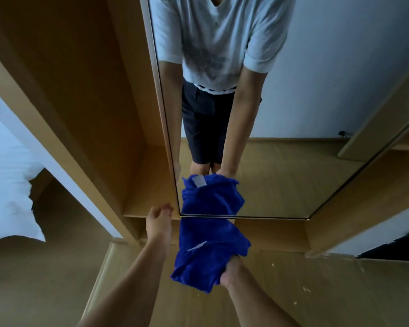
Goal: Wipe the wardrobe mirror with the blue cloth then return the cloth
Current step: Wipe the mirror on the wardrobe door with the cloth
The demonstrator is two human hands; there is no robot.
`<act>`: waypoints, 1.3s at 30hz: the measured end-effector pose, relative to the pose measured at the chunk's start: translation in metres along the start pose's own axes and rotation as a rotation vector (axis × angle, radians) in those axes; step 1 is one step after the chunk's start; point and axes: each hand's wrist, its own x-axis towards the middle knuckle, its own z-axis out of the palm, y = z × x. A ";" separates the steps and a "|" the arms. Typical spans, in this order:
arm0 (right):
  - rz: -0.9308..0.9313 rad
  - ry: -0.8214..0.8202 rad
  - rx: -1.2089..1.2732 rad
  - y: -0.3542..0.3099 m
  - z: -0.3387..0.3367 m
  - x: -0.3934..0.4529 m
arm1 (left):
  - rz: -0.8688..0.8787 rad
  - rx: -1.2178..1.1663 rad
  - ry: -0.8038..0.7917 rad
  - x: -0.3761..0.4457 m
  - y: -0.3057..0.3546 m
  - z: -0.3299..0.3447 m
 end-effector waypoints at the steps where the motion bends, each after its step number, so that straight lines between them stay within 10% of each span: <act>1: 0.001 0.002 -0.040 0.001 -0.003 0.000 | -0.040 0.079 -0.044 -0.002 -0.007 -0.002; 6: 0.041 0.043 -0.198 0.004 -0.010 0.005 | -0.335 0.390 -0.474 -0.010 -0.037 -0.019; 11: -0.019 0.198 -0.358 -0.010 -0.018 0.015 | -0.364 0.393 -0.287 0.007 -0.043 -0.032; 15: -0.118 0.214 -0.003 -0.023 -0.025 0.026 | -0.429 0.235 -0.177 0.014 -0.037 -0.028; 23: -0.193 -0.136 0.332 -0.034 0.014 0.029 | -0.426 -0.121 -0.220 0.013 -0.020 -0.012; 39: -0.148 -0.107 0.357 -0.039 0.026 0.019 | -0.222 -0.367 -0.471 -0.016 0.090 -0.031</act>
